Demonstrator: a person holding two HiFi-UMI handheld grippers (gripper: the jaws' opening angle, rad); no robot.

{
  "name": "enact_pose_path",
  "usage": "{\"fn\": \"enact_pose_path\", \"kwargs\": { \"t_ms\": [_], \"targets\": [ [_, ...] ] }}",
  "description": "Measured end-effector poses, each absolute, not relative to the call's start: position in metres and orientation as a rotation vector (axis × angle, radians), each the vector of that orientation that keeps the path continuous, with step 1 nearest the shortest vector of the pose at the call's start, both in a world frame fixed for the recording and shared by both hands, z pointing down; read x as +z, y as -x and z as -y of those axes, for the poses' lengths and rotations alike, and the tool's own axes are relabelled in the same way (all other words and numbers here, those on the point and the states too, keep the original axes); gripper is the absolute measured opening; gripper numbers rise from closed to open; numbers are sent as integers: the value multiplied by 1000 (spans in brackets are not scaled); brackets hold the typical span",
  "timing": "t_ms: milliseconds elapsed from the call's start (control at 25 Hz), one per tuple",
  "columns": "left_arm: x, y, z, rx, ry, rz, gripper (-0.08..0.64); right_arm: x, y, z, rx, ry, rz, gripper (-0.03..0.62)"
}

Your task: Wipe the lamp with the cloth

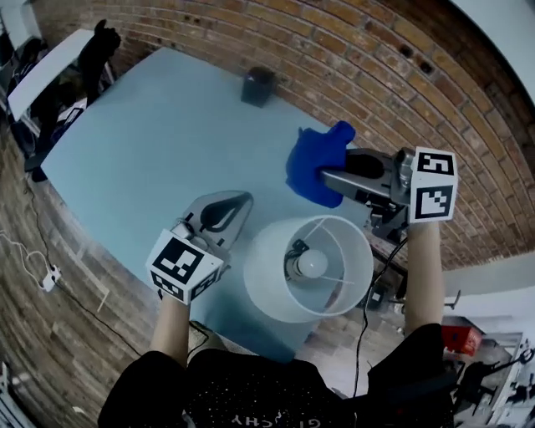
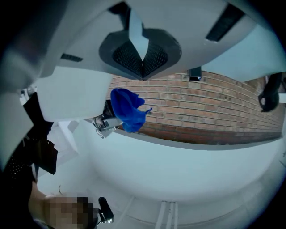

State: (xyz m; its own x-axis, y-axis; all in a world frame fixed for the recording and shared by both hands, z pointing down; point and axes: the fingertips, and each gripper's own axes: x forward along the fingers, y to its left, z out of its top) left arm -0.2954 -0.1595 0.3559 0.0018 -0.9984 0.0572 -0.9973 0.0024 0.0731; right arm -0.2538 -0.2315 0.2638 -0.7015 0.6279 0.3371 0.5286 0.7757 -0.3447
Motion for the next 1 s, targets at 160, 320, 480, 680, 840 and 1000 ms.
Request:
{"fn": "enact_pose_path", "kwargs": {
  "t_ms": [160, 320, 480, 680, 840, 1000],
  "targets": [
    [345, 269, 163, -17, -2420, 1864, 9, 219, 221, 212, 262, 502, 2661, 74],
    [331, 256, 158, 8, -2594, 1685, 9, 195, 208, 178, 179, 150, 2697, 74],
    [327, 258, 145, -49, -2628, 1610, 8, 196, 214, 143, 175, -79, 2679, 74],
    [326, 268, 131, -105, -2631, 1582, 9, 200, 223, 117, 29, -436, 2659, 74],
    [331, 274, 124, -143, -2621, 1574, 9, 227, 226, 113, 20, -720, 2648, 74],
    [339, 279, 111, -144, -2609, 1591, 9, 244, 227, 103, -80, -939, 2643, 74]
  ]
}}
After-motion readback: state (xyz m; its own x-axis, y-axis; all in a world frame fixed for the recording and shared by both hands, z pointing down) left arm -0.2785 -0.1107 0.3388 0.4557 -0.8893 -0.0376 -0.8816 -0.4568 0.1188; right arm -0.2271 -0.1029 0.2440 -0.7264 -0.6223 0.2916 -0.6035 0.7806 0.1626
